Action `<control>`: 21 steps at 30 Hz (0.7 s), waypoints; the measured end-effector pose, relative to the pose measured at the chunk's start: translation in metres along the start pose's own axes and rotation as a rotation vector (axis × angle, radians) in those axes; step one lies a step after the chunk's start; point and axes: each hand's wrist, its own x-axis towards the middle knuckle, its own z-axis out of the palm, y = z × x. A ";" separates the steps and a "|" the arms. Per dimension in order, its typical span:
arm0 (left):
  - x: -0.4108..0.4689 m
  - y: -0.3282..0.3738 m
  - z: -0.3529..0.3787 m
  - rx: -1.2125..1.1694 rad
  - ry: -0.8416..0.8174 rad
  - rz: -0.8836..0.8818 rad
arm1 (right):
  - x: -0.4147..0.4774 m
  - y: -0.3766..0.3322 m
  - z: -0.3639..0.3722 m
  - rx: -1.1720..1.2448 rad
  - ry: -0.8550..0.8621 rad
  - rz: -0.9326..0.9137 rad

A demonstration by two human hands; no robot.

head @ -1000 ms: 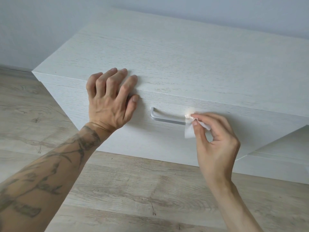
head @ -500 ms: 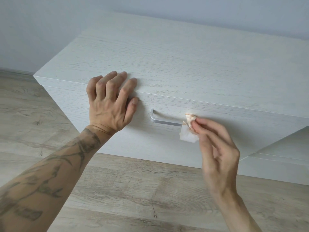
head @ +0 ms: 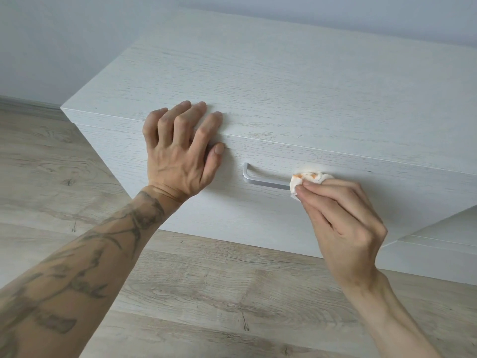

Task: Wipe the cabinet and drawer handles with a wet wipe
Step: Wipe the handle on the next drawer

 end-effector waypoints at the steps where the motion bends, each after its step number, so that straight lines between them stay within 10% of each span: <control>1: 0.000 0.000 0.000 0.000 0.002 0.001 | 0.001 0.000 0.001 0.000 -0.006 -0.007; 21: -0.005 -0.002 -0.005 -0.043 -0.111 -0.049 | 0.017 -0.035 0.041 -0.032 -0.112 -0.082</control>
